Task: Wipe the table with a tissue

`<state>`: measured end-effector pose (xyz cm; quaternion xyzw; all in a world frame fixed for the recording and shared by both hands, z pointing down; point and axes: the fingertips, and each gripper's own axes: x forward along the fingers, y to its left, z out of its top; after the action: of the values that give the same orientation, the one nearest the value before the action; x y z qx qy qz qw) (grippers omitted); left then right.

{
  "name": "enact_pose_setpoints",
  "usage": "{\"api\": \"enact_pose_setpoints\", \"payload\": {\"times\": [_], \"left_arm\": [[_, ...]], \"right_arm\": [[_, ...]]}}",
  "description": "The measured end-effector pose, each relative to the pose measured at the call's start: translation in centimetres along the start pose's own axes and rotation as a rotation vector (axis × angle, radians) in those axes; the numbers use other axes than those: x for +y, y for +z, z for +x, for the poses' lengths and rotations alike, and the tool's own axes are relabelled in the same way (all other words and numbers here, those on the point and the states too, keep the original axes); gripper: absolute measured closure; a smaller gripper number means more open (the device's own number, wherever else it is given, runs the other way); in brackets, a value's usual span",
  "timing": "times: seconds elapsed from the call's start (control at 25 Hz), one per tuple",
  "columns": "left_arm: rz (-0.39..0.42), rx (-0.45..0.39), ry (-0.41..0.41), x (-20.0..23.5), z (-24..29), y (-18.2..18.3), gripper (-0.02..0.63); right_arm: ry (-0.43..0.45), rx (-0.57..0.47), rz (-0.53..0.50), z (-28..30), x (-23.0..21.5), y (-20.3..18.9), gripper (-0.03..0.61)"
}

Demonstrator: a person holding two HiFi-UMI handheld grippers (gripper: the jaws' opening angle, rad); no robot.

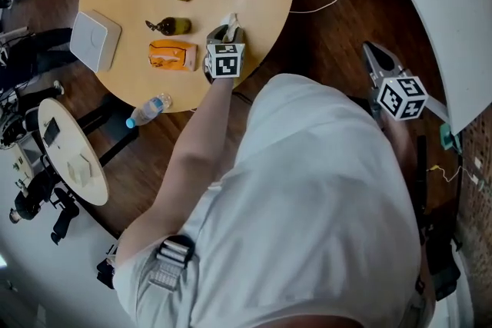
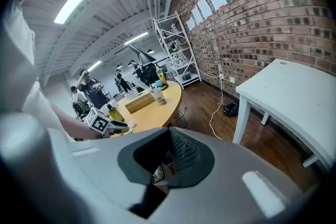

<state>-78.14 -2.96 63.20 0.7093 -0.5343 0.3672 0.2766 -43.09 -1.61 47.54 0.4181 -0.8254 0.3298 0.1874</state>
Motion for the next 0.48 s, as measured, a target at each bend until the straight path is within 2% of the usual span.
{"api": "enact_pose_setpoints", "payload": {"times": [0.12,0.24,0.32,0.4,0.48], "left_arm": [[-0.038,0.049,-0.024,0.2,0.8,-0.7,0.44],[-0.077,0.041,-0.025,0.5,1.1,-0.4,0.434],[-0.069,0.029,-0.023,0.5,1.3,-0.3,0.437],[-0.04,0.031,-0.031,0.0,1.4,-0.5,0.464],[-0.003,0.029,-0.039,-0.8,1.5,-0.6,0.542]], "right_arm": [[-0.018,0.002,0.017,-0.1,-0.4,0.0,0.571],[-0.03,-0.001,0.032,-0.1,-0.9,0.0,0.571],[-0.036,-0.006,0.043,-0.2,-1.1,0.1,0.571],[-0.039,-0.013,0.049,-0.2,-1.2,0.3,0.571],[-0.041,-0.021,0.053,-0.2,-1.3,0.5,0.571]]}}
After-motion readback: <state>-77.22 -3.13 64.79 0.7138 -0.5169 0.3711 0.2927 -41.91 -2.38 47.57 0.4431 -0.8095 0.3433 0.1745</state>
